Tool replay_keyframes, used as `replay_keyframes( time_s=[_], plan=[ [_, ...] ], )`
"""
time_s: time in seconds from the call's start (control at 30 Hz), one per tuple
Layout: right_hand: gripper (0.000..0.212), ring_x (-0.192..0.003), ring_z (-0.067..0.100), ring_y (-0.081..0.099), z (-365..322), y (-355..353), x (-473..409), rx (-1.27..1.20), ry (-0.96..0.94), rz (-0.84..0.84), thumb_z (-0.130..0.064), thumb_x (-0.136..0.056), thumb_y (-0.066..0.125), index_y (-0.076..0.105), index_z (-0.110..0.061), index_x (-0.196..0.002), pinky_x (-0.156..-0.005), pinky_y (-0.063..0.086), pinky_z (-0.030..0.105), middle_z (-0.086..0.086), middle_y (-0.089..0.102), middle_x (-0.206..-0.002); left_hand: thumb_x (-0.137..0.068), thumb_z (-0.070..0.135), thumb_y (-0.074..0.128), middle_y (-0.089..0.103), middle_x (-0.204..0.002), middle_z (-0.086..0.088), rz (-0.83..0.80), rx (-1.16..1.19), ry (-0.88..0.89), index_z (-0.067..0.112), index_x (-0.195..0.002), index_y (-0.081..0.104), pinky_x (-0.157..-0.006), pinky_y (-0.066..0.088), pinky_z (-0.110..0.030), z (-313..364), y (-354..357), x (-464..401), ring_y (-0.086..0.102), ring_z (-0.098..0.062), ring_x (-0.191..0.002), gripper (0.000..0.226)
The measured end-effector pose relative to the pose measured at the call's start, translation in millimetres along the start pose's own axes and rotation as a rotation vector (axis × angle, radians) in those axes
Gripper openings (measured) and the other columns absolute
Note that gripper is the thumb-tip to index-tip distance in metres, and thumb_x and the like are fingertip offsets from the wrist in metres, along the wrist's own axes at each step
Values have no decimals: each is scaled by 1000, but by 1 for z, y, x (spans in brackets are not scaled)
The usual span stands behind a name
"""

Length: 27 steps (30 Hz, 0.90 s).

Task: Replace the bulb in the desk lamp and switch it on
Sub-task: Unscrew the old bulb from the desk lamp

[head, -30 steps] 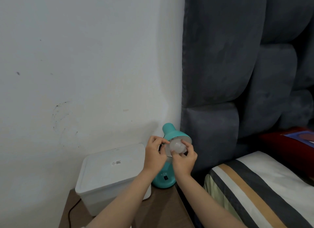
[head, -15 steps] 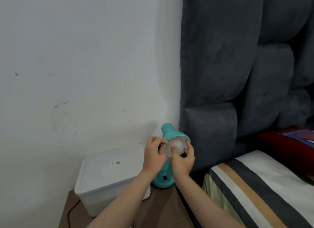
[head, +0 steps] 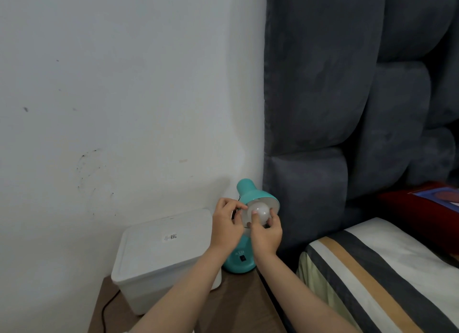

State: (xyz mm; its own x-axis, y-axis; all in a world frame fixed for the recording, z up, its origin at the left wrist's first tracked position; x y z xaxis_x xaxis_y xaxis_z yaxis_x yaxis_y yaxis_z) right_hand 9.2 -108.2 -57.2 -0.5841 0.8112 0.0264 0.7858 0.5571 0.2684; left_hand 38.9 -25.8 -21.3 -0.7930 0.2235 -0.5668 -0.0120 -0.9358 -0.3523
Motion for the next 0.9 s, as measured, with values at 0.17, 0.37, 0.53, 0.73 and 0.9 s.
replay_keyframes(
  time_s=[0.17,0.37,0.53,0.73,0.9],
  plan=[
    [58,-94,14,59,-3,-5,-1,22,-55,-53,5,-78,65,52,-19,-129,-80,52,24,13,45,-133,-82,-9,56,51,-92,-1,-1,-5,10,13,-84,66,-78,42,-5,2,0,-1,56,-7,-86,25],
    [62,-111,22,57,-5,-5,2,-38,5,0,-27,-84,69,40,-21,-138,-88,52,31,9,50,-134,-83,-6,57,52,-92,-1,0,-6,15,17,-83,66,-77,43,-5,-1,1,0,55,-4,-88,24],
    [44,-103,20,61,-6,-5,2,-40,-44,-42,-6,-80,71,54,-20,-118,-78,55,25,8,58,-124,-83,-8,56,51,-93,-2,2,-10,9,15,-84,65,-78,42,-4,1,0,0,56,-7,-88,25],
    [56,-99,13,58,-6,-8,5,-50,-48,-31,-8,-79,73,50,-17,-129,-69,50,14,9,51,-129,-83,-7,57,51,-93,-1,-4,-9,18,20,-82,64,-77,43,-6,-1,0,1,55,-4,-87,28],
    [53,-108,23,60,-7,-5,1,-18,57,3,-30,-84,69,48,-16,-131,-85,50,30,12,58,-126,-84,-3,59,51,-92,1,8,-13,24,15,-83,65,-74,42,-4,-2,1,0,53,0,-89,20]
  ],
)
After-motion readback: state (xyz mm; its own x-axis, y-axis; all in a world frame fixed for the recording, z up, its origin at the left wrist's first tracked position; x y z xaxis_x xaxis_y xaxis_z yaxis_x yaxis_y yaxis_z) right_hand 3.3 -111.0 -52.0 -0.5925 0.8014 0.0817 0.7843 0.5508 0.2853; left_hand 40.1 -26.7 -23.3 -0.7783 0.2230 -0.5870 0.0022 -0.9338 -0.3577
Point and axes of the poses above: each hand's wrist, its own x-axis away from the middle knuckle, its own y-axis out of the palm, z = x × y, the point moved 1 cm from there along -x, towards the middle knuckle
